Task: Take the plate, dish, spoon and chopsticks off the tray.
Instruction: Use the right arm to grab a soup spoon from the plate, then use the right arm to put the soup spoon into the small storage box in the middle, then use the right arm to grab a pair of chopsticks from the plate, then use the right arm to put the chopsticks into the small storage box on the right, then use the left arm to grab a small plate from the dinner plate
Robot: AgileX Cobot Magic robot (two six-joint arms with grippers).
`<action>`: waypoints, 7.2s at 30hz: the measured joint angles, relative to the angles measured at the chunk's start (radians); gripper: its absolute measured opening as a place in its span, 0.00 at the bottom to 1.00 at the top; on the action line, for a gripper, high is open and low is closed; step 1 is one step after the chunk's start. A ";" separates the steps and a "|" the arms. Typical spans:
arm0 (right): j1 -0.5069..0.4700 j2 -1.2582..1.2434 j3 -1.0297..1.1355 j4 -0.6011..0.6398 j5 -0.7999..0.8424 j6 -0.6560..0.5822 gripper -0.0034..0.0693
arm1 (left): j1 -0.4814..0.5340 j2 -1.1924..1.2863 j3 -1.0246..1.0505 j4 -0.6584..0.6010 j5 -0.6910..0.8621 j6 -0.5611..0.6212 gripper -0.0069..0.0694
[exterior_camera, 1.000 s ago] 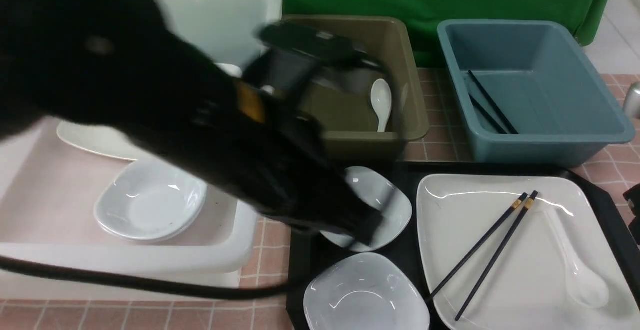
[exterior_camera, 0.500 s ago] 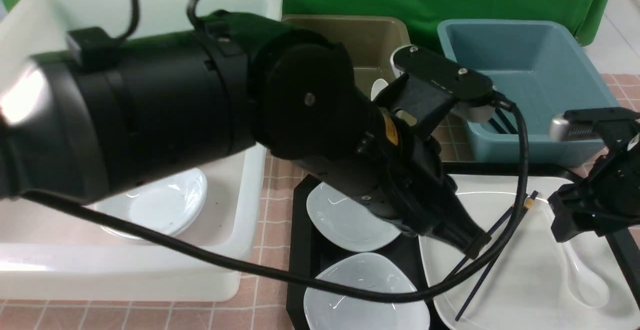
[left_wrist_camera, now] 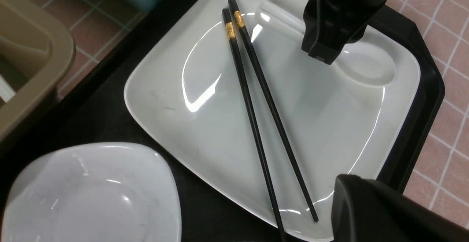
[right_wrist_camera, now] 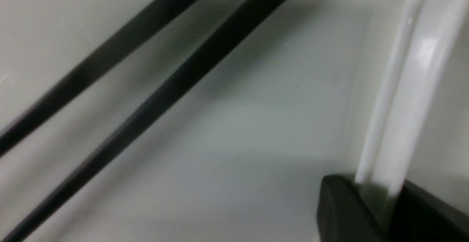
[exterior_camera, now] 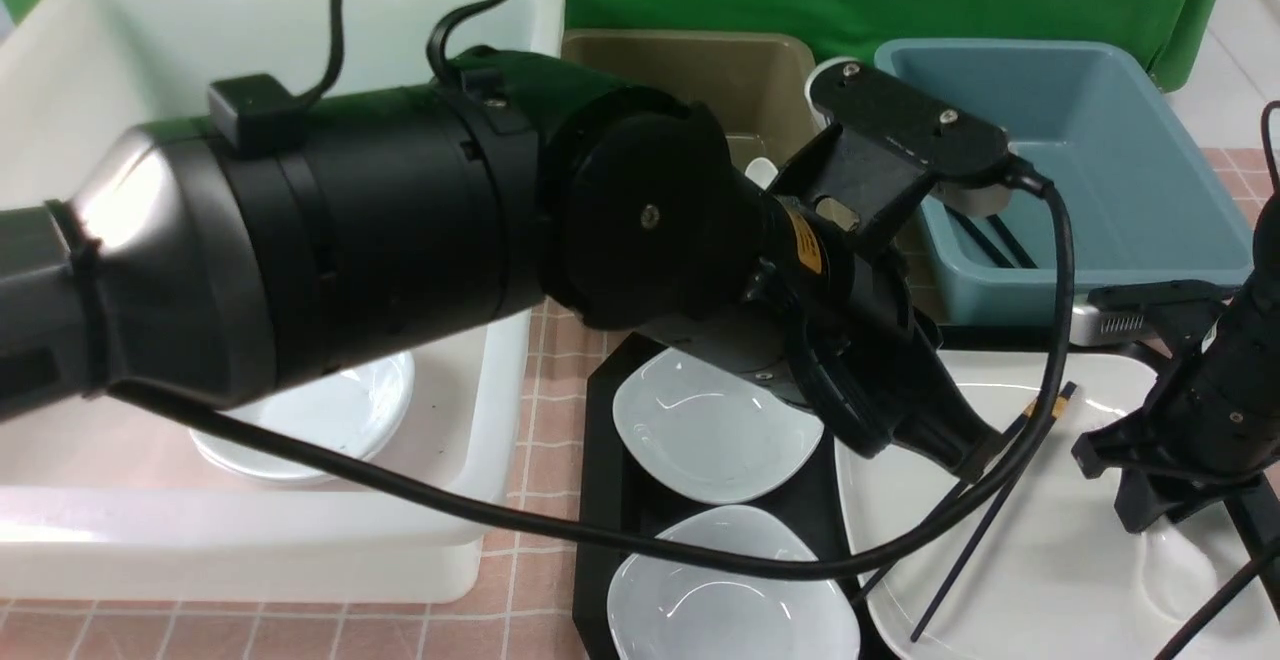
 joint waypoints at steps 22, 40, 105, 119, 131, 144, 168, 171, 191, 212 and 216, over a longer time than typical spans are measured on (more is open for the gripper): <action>0.050 -0.244 -0.313 0.446 0.145 -0.207 0.21 | 0.289 -0.109 -0.061 0.124 0.018 -0.132 0.09; 0.258 0.450 -1.120 0.506 0.043 -0.071 0.24 | 0.483 -0.126 -0.061 0.091 0.051 -0.150 0.09; 0.091 0.231 -0.367 0.043 0.223 0.389 0.31 | 0.118 -0.121 -0.061 0.123 0.275 -0.097 0.09; 0.087 -0.075 -0.380 0.136 0.275 0.232 0.31 | 0.118 -0.119 -0.061 0.104 -0.023 -0.100 0.09; -0.017 -0.023 -0.640 0.138 -0.334 0.218 0.31 | 0.118 -0.037 -0.061 0.160 -0.519 -0.100 0.09; -0.042 0.209 -0.647 0.139 -0.580 0.221 0.31 | 0.118 0.028 -0.060 0.227 -0.339 -0.100 0.09; -0.030 -0.187 -0.655 0.245 0.349 0.012 0.14 | 0.118 -0.055 -0.110 0.184 0.526 -0.104 0.09; 0.017 -0.288 -0.614 0.278 0.429 -0.040 0.09 | 0.118 -0.022 -0.110 0.182 0.577 -0.101 0.09; 0.290 -0.826 -0.016 0.297 0.410 -0.222 0.09 | 0.118 0.285 -0.111 0.181 0.451 0.028 0.66; 0.290 -0.866 -0.010 0.302 0.366 -0.249 0.09 | 0.118 0.422 -0.119 0.141 0.445 0.032 0.52; 0.290 -0.866 -0.010 0.302 0.365 -0.263 0.09 | 0.120 0.420 -0.123 0.098 0.460 0.031 0.28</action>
